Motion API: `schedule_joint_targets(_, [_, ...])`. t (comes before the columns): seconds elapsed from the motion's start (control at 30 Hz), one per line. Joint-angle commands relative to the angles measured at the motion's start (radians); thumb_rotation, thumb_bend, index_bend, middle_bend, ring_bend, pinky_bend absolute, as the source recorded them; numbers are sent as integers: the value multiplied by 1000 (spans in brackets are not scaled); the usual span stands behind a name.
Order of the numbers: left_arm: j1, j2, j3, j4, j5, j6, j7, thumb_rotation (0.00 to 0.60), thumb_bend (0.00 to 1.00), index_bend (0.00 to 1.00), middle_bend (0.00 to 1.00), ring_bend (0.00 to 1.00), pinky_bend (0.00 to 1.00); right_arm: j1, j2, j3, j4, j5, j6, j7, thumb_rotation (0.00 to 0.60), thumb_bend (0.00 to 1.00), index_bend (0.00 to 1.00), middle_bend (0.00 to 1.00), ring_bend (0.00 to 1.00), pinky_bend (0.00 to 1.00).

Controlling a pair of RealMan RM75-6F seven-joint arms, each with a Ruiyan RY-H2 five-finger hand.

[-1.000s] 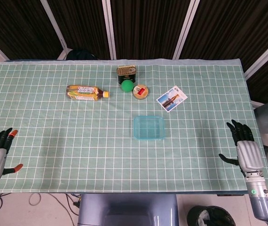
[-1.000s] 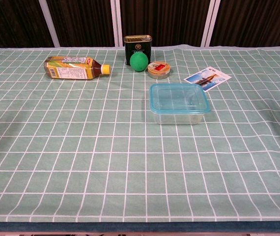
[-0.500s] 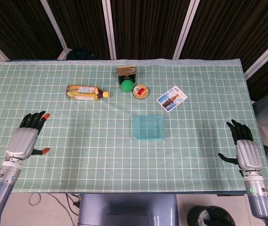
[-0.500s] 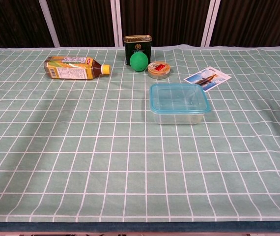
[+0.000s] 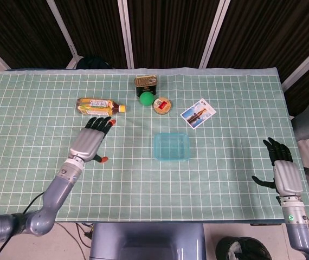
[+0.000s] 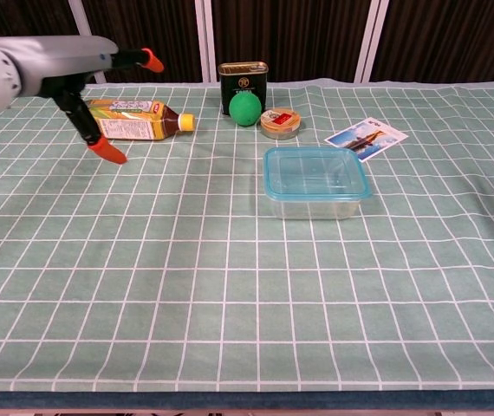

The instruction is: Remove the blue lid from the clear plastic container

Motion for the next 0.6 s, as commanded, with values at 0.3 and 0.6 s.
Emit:
schedule_joint_targets(0.3, [-236, -246, -37, 215, -240, -12, 107, 600, 0, 0, 0, 0, 0, 0, 2, 6, -7, 19, -14, 15, 600, 130, 0, 0, 0, 0])
schedule_joint_targets(0.6, [-355, -367, -69, 360, -322, -51, 98, 600, 0, 0, 0, 0, 0, 0, 7, 9, -16, 30, -25, 22, 600, 130, 0, 0, 0, 0])
